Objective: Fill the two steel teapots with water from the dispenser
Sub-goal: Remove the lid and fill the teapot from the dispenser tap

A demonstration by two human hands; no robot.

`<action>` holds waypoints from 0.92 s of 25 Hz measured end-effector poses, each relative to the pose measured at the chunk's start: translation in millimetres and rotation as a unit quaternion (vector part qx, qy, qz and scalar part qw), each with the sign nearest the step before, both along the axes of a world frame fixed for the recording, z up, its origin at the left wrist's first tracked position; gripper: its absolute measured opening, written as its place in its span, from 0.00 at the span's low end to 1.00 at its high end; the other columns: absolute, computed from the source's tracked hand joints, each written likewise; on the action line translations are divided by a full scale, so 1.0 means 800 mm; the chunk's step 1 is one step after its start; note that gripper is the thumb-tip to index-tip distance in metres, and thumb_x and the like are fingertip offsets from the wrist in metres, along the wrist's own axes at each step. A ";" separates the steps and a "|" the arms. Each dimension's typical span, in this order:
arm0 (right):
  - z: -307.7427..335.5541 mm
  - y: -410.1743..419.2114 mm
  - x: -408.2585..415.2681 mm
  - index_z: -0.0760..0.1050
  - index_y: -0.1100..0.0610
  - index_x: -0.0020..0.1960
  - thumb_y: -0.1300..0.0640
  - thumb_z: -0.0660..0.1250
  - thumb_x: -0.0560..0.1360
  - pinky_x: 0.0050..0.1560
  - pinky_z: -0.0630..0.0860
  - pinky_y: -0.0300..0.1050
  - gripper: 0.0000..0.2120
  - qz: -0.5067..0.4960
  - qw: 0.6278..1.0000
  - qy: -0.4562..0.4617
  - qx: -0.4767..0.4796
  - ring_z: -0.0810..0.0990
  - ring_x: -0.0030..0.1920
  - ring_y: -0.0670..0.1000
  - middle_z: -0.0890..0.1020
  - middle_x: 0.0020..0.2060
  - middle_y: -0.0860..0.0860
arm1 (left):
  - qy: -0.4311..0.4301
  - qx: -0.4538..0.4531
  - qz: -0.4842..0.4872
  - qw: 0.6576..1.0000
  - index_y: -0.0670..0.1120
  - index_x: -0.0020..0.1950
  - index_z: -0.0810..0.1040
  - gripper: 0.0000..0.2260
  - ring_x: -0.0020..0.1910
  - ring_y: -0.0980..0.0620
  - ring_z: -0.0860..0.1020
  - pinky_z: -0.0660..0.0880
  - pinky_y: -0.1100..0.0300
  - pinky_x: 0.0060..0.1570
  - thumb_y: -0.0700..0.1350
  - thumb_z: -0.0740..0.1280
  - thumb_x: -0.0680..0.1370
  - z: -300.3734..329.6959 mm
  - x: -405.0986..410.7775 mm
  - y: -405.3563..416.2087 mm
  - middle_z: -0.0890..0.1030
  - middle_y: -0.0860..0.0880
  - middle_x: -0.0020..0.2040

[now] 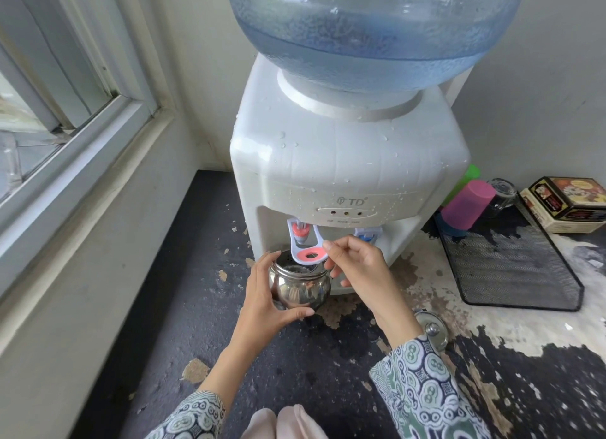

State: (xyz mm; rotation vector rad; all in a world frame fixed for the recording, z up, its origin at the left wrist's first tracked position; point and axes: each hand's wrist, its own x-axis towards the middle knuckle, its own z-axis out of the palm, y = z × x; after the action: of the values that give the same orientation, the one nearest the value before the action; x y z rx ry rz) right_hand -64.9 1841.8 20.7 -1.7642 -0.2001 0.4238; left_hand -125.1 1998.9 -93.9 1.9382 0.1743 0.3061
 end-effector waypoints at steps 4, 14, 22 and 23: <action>-0.001 -0.001 0.000 0.76 0.58 0.42 0.48 0.66 0.73 0.34 0.71 0.33 0.12 0.003 1.000 0.000 -0.001 0.75 0.33 0.42 0.80 0.34 0.49 | -0.002 -0.003 -0.003 1.000 0.69 0.64 0.55 0.45 0.69 0.54 0.65 0.68 0.45 0.67 0.59 0.79 0.56 0.000 0.000 0.000 0.61 0.62 0.68; 0.000 0.001 -0.001 0.75 0.56 0.41 0.48 0.65 0.74 0.33 0.71 0.35 0.11 0.008 1.000 0.011 0.005 0.75 0.34 0.44 0.79 0.33 0.49 | 0.005 -0.007 -0.003 1.000 0.68 0.65 0.56 0.45 0.68 0.51 0.67 0.69 0.45 0.65 0.60 0.79 0.56 -0.001 0.000 0.000 0.61 0.61 0.68; -0.001 0.000 -0.001 0.75 0.57 0.42 0.48 0.64 0.74 0.34 0.70 0.36 0.12 0.010 1.000 0.015 0.009 0.75 0.34 0.44 0.79 0.34 0.49 | 0.007 -0.002 0.001 1.000 0.68 0.65 0.55 0.45 0.68 0.52 0.66 0.68 0.45 0.66 0.59 0.79 0.56 0.002 0.000 -0.001 0.63 0.57 0.67; -0.001 0.000 -0.002 0.76 0.58 0.43 0.48 0.64 0.75 0.34 0.70 0.36 0.12 0.011 1.000 0.015 0.009 0.75 0.34 0.44 0.79 0.34 0.49 | 0.007 -0.003 0.001 1.000 0.68 0.65 0.55 0.45 0.68 0.52 0.66 0.68 0.45 0.66 0.59 0.79 0.56 0.002 0.000 -0.001 0.63 0.57 0.67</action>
State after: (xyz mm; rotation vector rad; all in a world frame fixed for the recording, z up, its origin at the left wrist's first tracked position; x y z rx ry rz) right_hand -66.1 1842.1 19.9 -1.7384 -0.2012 0.4626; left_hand -124.8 1998.1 -92.5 1.9356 0.1858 0.2920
